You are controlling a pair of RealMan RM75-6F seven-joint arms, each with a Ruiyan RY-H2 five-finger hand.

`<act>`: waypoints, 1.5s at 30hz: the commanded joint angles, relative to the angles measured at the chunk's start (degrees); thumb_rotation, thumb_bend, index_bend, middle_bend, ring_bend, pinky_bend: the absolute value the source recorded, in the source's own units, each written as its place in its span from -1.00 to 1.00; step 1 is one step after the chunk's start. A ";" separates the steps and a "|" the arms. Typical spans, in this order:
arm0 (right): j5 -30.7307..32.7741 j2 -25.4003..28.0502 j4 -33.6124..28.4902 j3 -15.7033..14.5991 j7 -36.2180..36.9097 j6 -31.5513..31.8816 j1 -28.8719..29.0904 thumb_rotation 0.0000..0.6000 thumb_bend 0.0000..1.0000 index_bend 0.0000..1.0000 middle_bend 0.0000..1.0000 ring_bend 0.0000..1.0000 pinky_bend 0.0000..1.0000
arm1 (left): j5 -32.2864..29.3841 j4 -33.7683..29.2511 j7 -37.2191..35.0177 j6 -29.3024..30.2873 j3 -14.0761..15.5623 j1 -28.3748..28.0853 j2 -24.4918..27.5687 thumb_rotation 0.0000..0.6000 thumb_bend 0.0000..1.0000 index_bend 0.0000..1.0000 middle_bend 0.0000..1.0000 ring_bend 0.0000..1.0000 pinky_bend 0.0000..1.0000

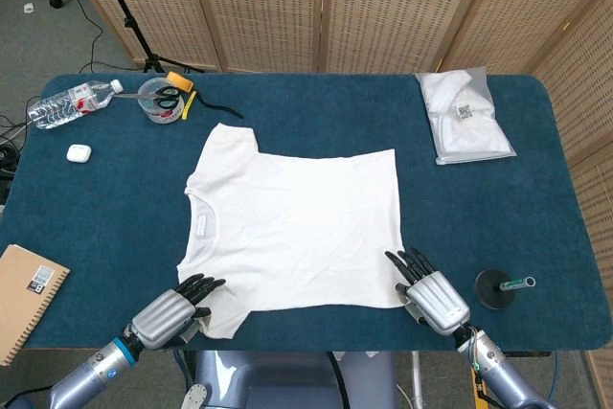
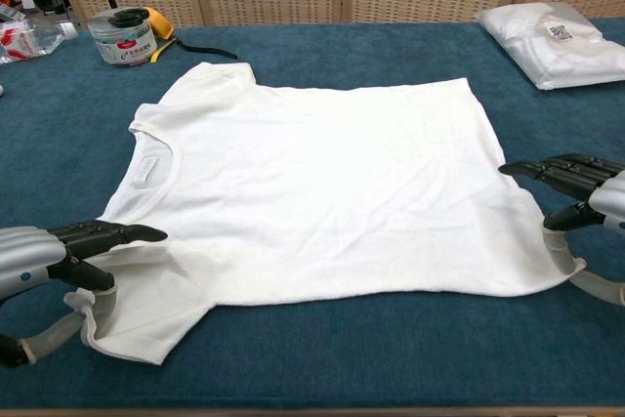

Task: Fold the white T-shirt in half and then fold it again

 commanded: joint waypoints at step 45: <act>-20.52 12.76 -3.35 -11.54 15.56 8.80 4.01 1.00 0.14 0.30 -0.96 -1.00 -1.00 | 14.41 -19.64 -10.66 2.68 11.61 -4.19 23.96 1.00 0.32 0.46 -1.00 -1.00 -1.00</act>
